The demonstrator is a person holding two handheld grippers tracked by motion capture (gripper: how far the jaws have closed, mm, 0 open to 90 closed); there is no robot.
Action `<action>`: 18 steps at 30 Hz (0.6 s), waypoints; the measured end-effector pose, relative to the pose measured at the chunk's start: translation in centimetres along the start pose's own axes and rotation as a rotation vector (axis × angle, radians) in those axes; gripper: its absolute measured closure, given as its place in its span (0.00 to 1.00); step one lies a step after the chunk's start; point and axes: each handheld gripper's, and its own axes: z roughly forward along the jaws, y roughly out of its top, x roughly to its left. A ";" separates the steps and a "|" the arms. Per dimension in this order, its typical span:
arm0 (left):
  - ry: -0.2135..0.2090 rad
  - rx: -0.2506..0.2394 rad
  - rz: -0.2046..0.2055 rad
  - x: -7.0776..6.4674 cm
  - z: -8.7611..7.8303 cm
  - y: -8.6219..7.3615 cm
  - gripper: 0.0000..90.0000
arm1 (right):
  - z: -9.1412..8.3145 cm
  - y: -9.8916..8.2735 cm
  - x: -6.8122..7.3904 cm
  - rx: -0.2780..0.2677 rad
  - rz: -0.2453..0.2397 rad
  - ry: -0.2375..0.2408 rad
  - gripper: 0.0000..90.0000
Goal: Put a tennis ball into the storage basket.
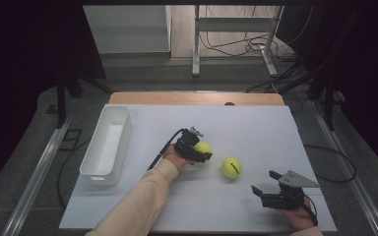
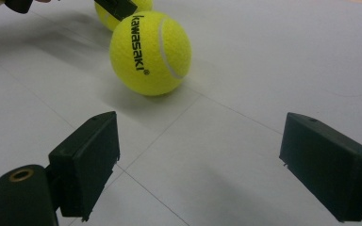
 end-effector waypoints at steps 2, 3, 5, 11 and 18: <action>0.007 -0.017 0.005 -0.2 -0.4 0.0 0.30 | 0.0 0.0 0.0 -0.001 -0.002 0.000 0.15; 0.002 -0.026 0.004 -0.3 -0.6 0.1 0.30 | 0.0 0.0 0.0 -0.001 -0.002 -0.001 0.15; 0.001 -0.040 0.008 -0.4 -1.1 0.2 0.30 | 0.0 0.0 0.0 -0.001 -0.002 -0.001 0.15; 0.004 -0.081 -0.009 -0.2 -2.5 0.0 0.30 | -0.1 0.0 0.1 -0.003 0.000 -0.003 0.15; 0.007 -0.100 -0.013 0.0 -3.5 -0.3 0.30 | -0.1 0.0 0.0 -0.004 0.001 -0.006 0.15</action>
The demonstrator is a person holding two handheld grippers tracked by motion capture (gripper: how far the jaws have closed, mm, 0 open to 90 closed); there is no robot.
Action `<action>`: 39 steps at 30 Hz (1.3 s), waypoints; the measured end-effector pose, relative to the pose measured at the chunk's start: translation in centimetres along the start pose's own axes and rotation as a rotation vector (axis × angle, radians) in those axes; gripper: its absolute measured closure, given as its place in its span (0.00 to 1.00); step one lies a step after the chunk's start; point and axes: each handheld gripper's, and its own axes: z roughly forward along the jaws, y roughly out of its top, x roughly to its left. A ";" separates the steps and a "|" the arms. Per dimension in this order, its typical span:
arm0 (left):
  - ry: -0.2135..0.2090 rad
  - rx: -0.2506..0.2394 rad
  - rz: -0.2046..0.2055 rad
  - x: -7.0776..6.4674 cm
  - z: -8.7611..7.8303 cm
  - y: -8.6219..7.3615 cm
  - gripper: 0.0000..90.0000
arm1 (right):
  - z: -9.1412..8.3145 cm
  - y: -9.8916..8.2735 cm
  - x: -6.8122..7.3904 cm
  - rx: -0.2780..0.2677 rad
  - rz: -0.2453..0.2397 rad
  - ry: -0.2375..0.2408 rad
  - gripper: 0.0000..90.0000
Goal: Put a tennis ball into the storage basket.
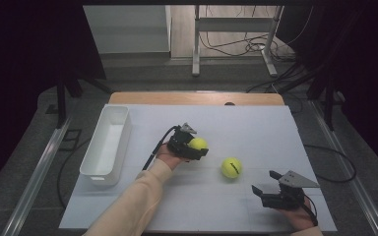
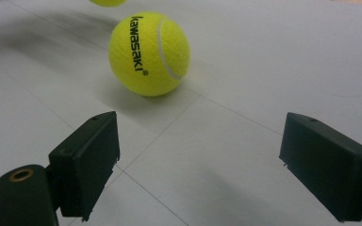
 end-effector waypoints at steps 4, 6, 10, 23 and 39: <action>-0.006 -0.028 -0.013 0.0 -0.7 -0.1 0.30 | 0.0 0.0 0.0 0.000 -0.001 -0.001 0.15; -0.013 -0.046 -0.004 -0.3 -1.3 0.0 0.30 | 0.0 0.0 0.0 0.000 -0.001 -0.001 0.15; -0.013 -0.062 0.003 -0.5 -1.9 0.1 0.30 | 0.0 0.0 0.0 0.000 -0.001 -0.001 0.15; -0.009 -0.104 0.009 -0.3 -4.0 0.0 0.30 | 0.0 0.0 0.0 -0.002 -0.004 -0.002 0.15; 0.001 -0.136 0.007 0.0 -5.9 -0.2 0.30 | 0.0 0.0 0.1 -0.001 -0.006 -0.003 0.15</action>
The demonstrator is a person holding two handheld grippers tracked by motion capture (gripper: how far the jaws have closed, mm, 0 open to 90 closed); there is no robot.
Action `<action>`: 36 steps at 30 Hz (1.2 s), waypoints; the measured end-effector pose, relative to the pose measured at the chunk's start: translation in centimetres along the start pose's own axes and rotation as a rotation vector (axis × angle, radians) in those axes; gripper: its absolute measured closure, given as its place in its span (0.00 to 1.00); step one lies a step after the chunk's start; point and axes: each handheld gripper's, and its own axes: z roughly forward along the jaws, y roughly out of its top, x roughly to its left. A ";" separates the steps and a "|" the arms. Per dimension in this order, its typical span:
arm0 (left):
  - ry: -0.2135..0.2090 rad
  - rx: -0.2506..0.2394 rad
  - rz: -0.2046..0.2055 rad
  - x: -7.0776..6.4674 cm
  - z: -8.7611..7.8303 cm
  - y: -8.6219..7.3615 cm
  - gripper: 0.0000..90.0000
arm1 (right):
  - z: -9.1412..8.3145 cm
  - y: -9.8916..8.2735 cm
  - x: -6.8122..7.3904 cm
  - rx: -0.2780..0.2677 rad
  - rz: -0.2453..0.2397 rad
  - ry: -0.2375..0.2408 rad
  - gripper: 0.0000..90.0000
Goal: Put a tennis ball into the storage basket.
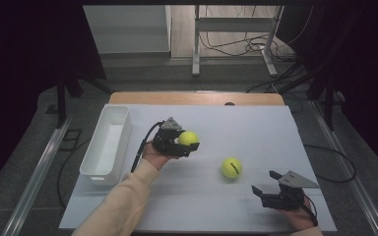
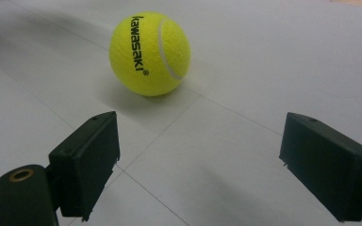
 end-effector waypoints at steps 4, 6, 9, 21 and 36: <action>0.002 -0.007 0.002 0.1 -0.5 0.0 0.30 | 0.0 0.0 0.0 -0.001 0.001 -0.001 0.15; 0.003 -0.008 0.001 0.1 -0.6 0.0 0.30 | 0.0 0.0 0.0 -0.002 0.001 -0.002 0.15; 0.006 -0.009 -0.003 0.3 -0.9 0.0 0.30 | 0.0 0.0 0.0 0.001 0.001 0.000 0.15; 0.024 -0.024 -0.016 0.8 -2.3 0.0 0.30 | 0.0 0.0 0.0 0.000 0.001 0.000 0.15; 0.037 -0.037 -0.027 1.5 -3.4 -0.2 0.30 | 0.0 0.0 0.0 -0.001 0.003 -0.001 0.15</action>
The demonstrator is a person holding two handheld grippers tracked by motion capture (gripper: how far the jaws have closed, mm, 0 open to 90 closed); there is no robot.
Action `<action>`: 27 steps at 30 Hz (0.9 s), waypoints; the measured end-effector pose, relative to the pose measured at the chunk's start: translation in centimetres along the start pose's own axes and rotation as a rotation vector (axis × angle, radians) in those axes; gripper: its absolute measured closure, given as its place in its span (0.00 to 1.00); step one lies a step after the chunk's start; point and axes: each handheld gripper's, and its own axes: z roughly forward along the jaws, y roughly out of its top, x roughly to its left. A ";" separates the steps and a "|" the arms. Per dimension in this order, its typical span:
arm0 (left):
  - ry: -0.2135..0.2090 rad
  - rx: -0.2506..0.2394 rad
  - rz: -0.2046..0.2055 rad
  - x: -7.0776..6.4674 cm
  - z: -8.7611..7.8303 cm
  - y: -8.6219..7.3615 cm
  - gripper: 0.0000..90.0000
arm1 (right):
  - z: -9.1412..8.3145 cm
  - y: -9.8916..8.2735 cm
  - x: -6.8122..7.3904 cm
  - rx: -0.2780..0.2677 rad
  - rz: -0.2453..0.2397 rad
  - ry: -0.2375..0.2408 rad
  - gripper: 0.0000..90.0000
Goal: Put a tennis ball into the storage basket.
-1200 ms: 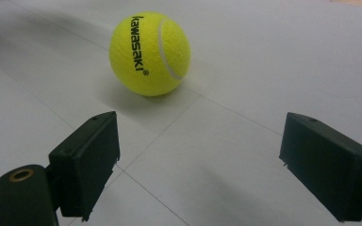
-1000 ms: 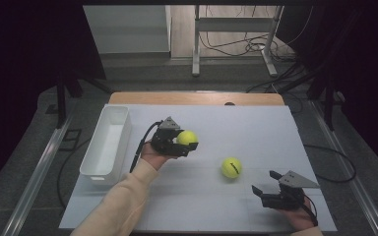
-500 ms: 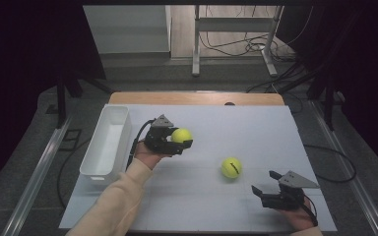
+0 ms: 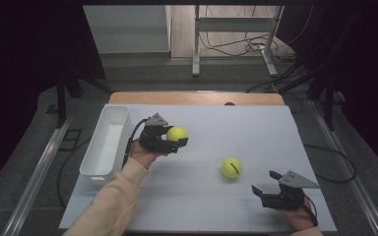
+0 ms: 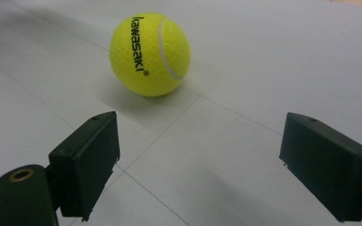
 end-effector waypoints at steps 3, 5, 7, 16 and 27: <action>0.000 -0.002 0.000 0.1 -0.2 0.0 0.30 | 0.0 0.0 0.0 0.000 0.001 -0.001 0.15; 0.001 -0.003 0.000 0.1 -0.2 0.0 0.30 | 0.0 0.0 0.0 0.002 0.000 0.000 0.15; -0.001 -0.004 -0.001 0.2 -0.3 0.1 0.30 | 0.0 0.0 0.0 0.002 0.000 0.000 0.15; 0.010 -0.014 -0.003 0.5 -1.0 0.4 0.30 | 0.0 0.0 0.0 0.006 -0.002 -0.002 0.15; 0.021 -0.036 -0.015 1.1 -2.1 0.7 0.30 | 0.0 0.0 0.0 0.002 0.000 0.000 0.15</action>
